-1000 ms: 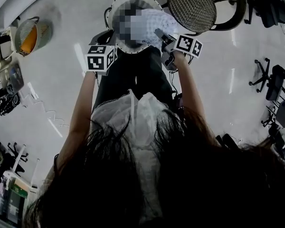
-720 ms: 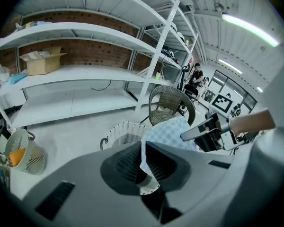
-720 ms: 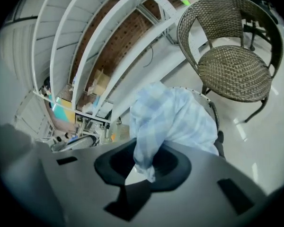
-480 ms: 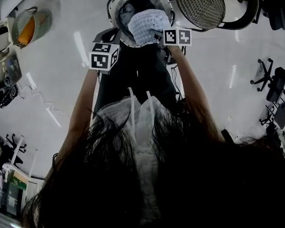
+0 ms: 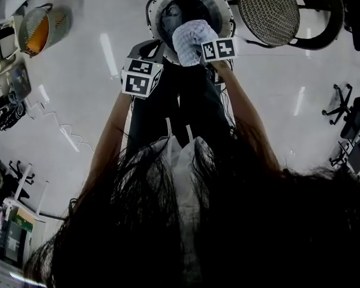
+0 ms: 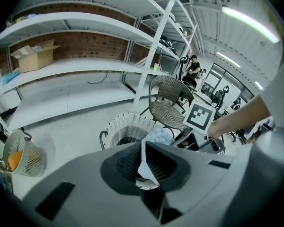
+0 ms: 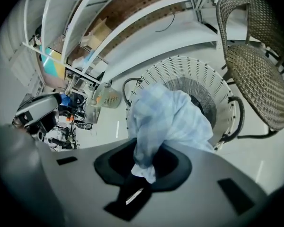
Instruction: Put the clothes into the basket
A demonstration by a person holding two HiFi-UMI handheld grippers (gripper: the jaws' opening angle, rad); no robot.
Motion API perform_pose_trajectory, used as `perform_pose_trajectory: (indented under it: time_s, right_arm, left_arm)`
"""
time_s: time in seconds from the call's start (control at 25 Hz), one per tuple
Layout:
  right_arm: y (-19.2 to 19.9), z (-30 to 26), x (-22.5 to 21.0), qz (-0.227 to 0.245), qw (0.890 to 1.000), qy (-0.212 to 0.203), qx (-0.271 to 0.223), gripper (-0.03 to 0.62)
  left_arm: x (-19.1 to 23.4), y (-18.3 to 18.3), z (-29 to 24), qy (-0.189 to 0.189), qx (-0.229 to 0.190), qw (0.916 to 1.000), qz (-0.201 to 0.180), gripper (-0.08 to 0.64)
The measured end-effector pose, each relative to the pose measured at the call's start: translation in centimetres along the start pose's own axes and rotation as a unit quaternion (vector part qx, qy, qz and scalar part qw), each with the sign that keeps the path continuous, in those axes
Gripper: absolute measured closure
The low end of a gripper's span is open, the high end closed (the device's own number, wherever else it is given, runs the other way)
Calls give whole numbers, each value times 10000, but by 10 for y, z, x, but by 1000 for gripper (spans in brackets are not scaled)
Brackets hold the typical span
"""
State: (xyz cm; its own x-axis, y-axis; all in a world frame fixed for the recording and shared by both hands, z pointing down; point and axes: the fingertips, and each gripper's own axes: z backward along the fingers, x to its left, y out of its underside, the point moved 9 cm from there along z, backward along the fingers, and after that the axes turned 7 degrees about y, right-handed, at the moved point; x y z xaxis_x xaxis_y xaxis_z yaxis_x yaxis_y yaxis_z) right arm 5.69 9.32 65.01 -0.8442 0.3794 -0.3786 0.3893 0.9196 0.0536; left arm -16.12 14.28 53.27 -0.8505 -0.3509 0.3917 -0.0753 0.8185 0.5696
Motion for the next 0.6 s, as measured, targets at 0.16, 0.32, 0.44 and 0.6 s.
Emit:
perform_pose_trajectory:
  time_s: [0.16,0.32,0.44,0.6]
  right_arm:
    - [-6,-22,-4,-338,9993,-61,119,508]
    - [-11,-40,-9,-724,9970,-148,218,474]
    - [-13,-46,-11,-775,9966,-159,209,382]
    - [-12,-49,-11,-623,9976,-106,284,370]
  left_arm:
    - [2,7,-3,83,107,9999,25,522]
    - [4,13,-9,147,263,9995,-26,522]
    - [6,17,-13,179,331,9993,-43,522]
    - [9,20,-14,139,320,9994,16,522]
